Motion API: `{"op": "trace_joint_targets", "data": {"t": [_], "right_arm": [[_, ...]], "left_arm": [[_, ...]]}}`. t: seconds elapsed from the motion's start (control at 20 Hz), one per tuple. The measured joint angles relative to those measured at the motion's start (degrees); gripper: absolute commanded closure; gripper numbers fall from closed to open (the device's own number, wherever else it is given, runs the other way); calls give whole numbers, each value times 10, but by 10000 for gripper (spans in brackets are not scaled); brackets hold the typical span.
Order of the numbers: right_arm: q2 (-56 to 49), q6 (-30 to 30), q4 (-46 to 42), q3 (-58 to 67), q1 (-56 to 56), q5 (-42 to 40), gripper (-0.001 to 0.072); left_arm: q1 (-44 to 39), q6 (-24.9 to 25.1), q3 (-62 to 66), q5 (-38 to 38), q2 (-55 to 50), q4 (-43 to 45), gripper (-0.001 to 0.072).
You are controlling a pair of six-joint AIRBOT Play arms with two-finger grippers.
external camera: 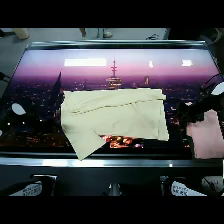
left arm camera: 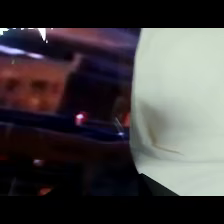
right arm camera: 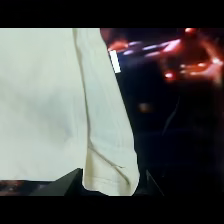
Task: Fold the shirts.
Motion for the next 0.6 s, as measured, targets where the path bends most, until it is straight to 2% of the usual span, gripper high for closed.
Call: {"op": "trace_joint_targets", "data": {"t": [0.15, 0.25, 0.3, 0.35, 0.4, 0.45, 0.6], "right_arm": [[18, -16, 1, -38, -2, 0, 277], [23, -25, 15, -49, -2, -1, 220], [25, -31, 25, -54, -2, -2, 219], [26, -36, 30, -60, -2, -2, 218], [27, -40, 38, -68, -2, -2, 216], [27, -43, 42, -80, -2, -2, 213], [28, -58, 60, -129, -2, -5, 212]], "left_arm": [[-5, 11, -40, 61, -2, -55, 298], [-17, 15, -52, 97, -9, -83, 299], [-23, 16, -54, 110, -14, -94, 318], [-30, 16, -56, 124, -19, -106, 394], [-36, 17, -58, 137, -26, -109, 572], [-38, 16, -60, 147, -32, -114, 669], [-44, 15, -61, 162, -40, -122, 670]]}}
